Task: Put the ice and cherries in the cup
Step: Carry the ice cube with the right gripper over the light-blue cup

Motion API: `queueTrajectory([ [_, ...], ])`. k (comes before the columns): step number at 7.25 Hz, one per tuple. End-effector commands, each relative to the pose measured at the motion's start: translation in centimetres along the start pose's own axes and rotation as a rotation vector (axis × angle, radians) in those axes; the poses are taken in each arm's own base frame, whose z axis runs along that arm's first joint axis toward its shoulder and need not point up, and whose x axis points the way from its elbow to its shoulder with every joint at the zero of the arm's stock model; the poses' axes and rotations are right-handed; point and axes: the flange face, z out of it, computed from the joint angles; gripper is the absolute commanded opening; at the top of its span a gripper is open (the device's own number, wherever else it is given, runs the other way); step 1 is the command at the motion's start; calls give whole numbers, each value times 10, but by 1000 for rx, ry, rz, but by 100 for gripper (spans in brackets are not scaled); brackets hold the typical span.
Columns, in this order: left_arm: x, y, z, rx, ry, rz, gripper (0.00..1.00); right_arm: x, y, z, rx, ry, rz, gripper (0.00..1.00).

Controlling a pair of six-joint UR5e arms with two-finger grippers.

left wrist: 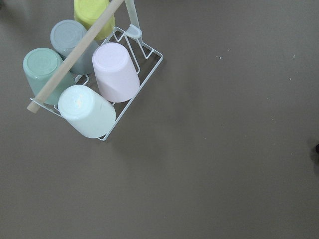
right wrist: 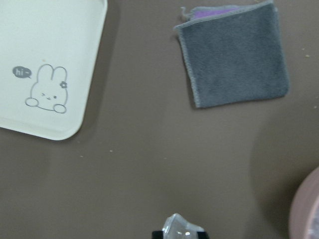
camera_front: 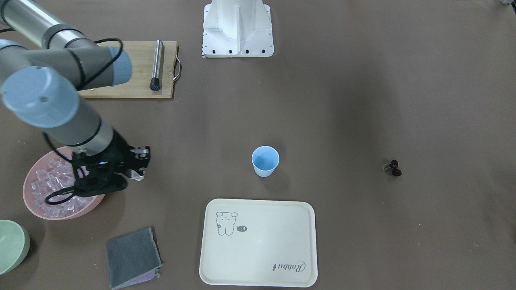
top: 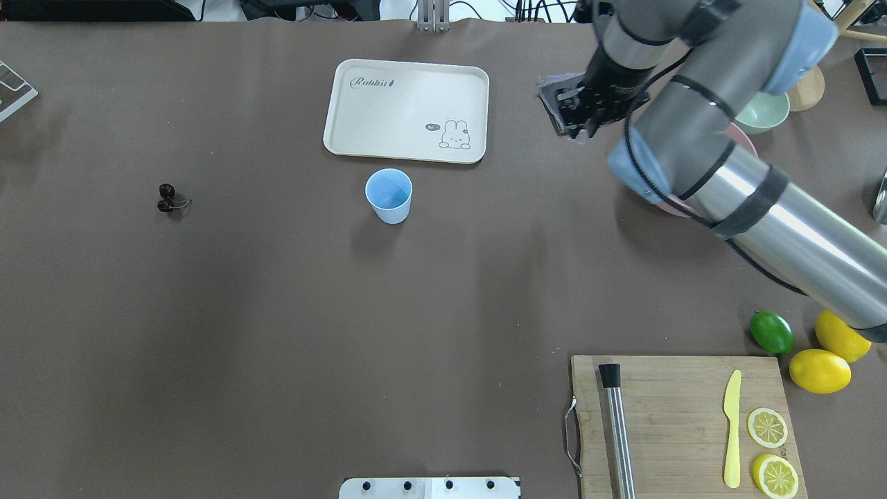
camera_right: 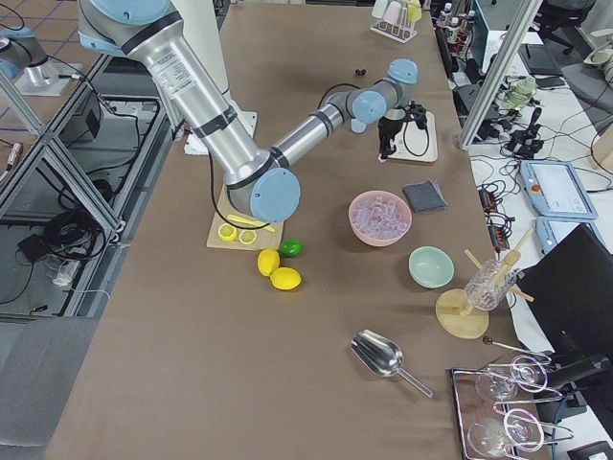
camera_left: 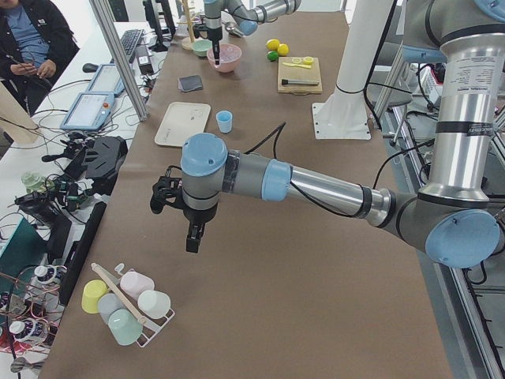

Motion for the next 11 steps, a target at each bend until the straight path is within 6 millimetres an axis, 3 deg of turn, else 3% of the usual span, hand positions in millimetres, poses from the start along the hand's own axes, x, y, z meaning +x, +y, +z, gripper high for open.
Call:
queueTrajectory([
  [1, 0, 0, 1, -1, 0, -2, 98, -136, 28, -1, 28, 1, 146, 13],
  [3, -2, 3, 2, -4, 0, -6, 98, -237, 38, 12, 55, 29, 232, 13],
  [6, -6, 6, 6, -12, 0, -12, 98, -274, 53, 31, 90, 10, 201, 14],
  [7, -7, 6, 7, -15, 0, -15, 98, -275, 55, 34, 101, -5, 201, 24],
  [8, -6, 6, 6, -12, 0, -12, 98, -274, 55, 34, 103, -6, 199, 54],
  [9, -5, 6, 5, -10, 0, -10, 98, -270, 54, 34, 111, -2, 184, 99],
  [10, -4, 6, 4, -8, 0, -10, 98, -254, 54, 37, 121, 11, 173, 100],
  [11, -4, 6, 4, -9, 0, -9, 98, -218, 61, 30, 116, 31, 124, 100],
])
